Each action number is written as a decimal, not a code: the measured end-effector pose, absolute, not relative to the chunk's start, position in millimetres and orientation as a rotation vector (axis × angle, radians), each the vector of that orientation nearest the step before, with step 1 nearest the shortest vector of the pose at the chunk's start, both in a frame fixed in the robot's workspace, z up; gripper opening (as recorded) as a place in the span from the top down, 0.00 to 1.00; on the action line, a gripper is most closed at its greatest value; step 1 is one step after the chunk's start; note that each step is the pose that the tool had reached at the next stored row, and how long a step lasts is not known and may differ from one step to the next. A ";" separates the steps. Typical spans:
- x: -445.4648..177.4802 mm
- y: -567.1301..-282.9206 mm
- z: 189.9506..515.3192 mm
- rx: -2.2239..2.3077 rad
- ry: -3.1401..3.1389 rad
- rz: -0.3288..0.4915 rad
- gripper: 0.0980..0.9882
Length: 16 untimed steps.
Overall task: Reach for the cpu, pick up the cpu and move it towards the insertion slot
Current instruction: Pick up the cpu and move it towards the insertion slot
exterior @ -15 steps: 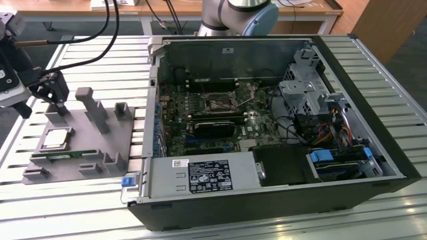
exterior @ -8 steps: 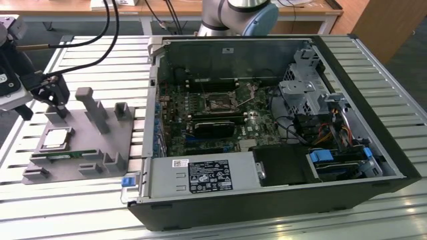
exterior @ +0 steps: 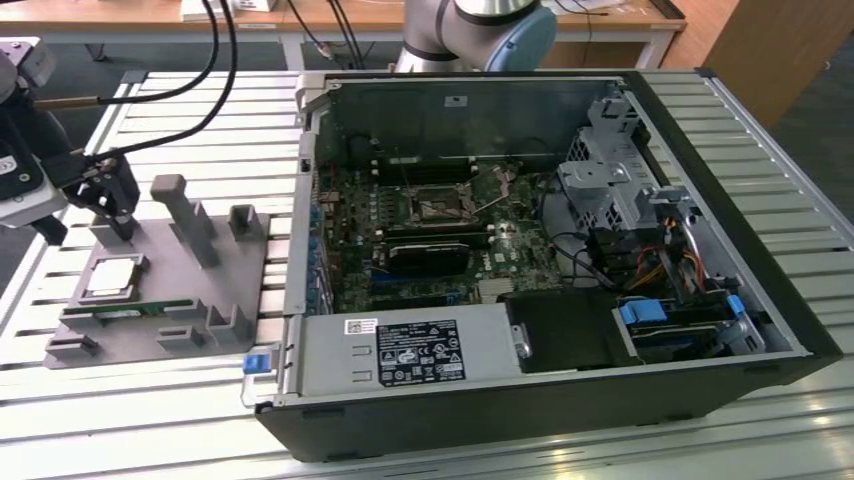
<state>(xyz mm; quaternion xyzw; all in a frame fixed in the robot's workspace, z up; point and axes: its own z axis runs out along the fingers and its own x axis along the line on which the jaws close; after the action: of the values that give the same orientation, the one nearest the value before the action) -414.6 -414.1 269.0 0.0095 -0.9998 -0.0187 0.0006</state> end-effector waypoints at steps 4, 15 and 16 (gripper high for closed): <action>-416.1 -414.2 266.1 0.030 -3.140 -0.059 0.32; -417.7 -414.3 261.1 0.030 -3.140 -0.060 0.32; -417.8 -414.3 260.5 0.030 -3.140 -0.060 0.32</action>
<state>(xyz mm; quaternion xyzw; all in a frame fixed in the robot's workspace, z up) -417.8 -414.3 260.5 0.0096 -0.9998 -0.0190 0.0006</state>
